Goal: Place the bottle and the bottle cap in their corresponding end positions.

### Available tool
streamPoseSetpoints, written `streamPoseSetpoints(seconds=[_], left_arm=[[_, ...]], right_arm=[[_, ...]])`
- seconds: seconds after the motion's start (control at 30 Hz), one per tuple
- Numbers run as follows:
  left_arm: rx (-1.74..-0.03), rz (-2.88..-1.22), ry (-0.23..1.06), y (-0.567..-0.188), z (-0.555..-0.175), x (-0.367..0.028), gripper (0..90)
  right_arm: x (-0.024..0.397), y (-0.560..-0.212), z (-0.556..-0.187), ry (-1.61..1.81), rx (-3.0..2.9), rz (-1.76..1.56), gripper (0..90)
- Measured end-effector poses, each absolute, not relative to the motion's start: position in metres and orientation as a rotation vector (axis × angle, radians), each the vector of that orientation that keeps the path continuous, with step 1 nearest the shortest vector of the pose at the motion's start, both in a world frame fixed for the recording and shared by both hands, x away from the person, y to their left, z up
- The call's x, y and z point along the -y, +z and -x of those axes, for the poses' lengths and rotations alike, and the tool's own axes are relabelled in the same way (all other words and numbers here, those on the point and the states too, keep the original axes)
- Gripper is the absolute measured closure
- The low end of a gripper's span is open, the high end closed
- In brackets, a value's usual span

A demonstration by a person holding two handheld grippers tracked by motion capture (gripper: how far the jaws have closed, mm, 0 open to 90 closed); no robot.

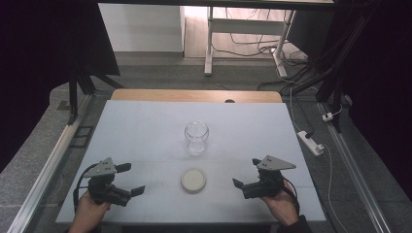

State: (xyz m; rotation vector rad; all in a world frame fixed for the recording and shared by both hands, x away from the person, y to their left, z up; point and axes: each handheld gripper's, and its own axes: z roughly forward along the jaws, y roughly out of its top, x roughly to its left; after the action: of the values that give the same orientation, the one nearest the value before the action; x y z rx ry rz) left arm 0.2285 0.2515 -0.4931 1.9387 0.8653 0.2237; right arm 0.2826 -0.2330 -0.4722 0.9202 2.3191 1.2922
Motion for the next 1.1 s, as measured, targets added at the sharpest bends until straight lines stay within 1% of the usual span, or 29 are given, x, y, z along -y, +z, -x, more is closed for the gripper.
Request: streamPoseSetpoints(seconds=[0.43,0.87,1.1], left_arm=[[-0.983,-1.888,0.251,-0.505,-0.204,-0.287,0.0],[-1.086,-1.892,0.286,-0.517,-0.187,-0.304,0.0],[-1.144,-1.936,0.310,-0.522,-0.180,-0.307,0.0]], right_arm=[[0.272,-0.478,-0.259,1.233,-2.226,-1.015,0.0],[0.298,-0.487,-0.242,1.185,-2.202,-1.119,0.0],[0.304,-0.493,-0.235,1.152,-2.230,-1.165,0.0]])
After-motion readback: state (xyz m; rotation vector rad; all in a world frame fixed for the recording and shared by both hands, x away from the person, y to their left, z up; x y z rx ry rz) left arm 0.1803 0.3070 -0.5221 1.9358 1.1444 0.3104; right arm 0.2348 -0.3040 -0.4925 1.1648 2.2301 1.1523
